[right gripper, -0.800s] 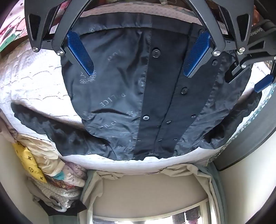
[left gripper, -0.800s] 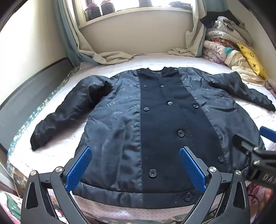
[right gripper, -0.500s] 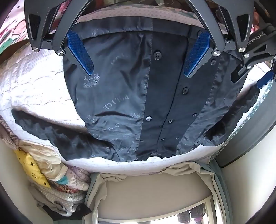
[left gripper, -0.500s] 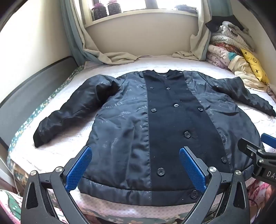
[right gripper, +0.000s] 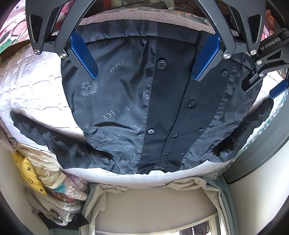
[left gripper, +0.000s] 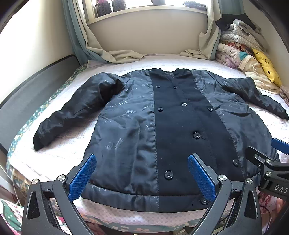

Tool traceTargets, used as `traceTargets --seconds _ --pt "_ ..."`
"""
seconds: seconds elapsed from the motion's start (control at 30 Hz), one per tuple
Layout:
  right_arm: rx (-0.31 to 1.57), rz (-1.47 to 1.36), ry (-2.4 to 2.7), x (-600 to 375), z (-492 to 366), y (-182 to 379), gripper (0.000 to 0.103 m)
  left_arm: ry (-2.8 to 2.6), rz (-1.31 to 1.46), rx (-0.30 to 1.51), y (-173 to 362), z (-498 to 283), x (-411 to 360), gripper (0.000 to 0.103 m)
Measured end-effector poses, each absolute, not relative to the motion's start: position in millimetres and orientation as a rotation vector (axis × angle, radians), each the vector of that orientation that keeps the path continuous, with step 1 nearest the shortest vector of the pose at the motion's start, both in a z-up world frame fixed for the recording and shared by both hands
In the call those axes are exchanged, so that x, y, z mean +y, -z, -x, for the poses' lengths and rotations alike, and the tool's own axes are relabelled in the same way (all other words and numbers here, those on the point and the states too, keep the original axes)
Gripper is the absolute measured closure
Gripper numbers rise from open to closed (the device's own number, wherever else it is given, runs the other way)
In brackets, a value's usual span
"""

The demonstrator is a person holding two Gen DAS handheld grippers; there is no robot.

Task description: Fold large clothes

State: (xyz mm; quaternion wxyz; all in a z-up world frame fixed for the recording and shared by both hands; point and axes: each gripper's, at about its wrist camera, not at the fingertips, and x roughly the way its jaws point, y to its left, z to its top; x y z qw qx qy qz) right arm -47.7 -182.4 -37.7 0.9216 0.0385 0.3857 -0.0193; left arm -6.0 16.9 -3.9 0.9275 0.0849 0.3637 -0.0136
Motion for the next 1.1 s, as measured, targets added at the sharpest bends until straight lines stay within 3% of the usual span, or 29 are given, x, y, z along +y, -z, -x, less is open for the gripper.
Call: traceTargets --seconds 1.1 --pt "0.797 -0.076 0.073 -191.7 49.4 40.1 0.000 0.073 -0.189 0.741 4.0 9.7 2.5 0.000"
